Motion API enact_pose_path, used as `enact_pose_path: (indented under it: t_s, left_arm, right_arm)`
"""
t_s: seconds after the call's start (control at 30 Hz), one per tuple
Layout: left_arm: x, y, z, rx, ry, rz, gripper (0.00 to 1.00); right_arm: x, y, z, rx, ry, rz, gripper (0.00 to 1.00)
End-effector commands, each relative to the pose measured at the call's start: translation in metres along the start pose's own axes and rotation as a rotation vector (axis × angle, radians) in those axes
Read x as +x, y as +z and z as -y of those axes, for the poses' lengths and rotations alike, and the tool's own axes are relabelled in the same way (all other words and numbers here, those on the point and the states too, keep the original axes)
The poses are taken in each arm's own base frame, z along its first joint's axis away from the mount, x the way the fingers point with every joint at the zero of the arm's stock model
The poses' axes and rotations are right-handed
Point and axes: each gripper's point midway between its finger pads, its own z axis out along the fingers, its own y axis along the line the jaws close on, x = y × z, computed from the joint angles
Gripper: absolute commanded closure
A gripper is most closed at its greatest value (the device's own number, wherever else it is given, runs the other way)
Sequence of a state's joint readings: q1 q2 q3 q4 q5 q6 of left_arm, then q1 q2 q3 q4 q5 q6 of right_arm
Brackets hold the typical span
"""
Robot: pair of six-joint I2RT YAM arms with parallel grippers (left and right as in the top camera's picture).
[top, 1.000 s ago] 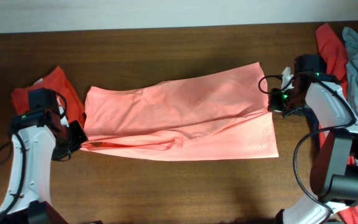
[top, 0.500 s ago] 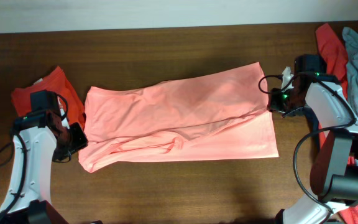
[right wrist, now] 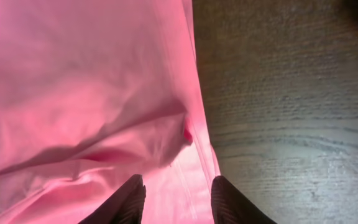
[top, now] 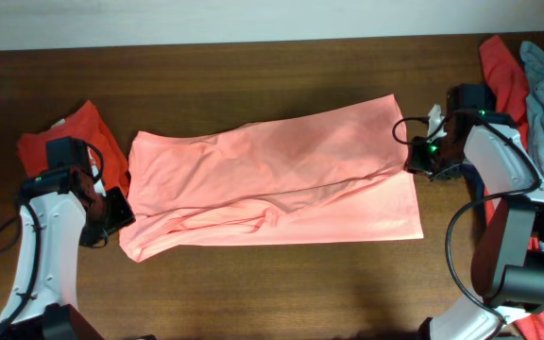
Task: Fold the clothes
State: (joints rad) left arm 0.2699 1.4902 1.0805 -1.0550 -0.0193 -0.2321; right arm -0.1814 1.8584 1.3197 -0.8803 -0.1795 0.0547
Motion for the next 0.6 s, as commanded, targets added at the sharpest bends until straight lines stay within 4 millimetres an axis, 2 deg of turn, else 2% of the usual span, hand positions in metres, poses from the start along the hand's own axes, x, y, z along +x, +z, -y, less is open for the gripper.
enact_pose_path:
  t_s: [0.0, 0.23, 0.57]
  left_arm:
    - [0.006, -0.002, -0.002, -0.005, 0.000, -0.010, 0.51]
    - [0.021, 0.009, -0.005, -0.016, 0.001, -0.054, 0.50]
    - [0.054, 0.052, -0.012, -0.034, -0.072, -0.114, 0.35]
  right_arm:
    - [0.011, 0.005, 0.002, 0.014, -0.023, -0.050, 0.59]
    - [0.032, 0.003, 0.011, 0.065, -0.023, -0.135, 0.55]
    - [0.044, 0.001, 0.011, 0.066, -0.015, -0.184, 0.55]
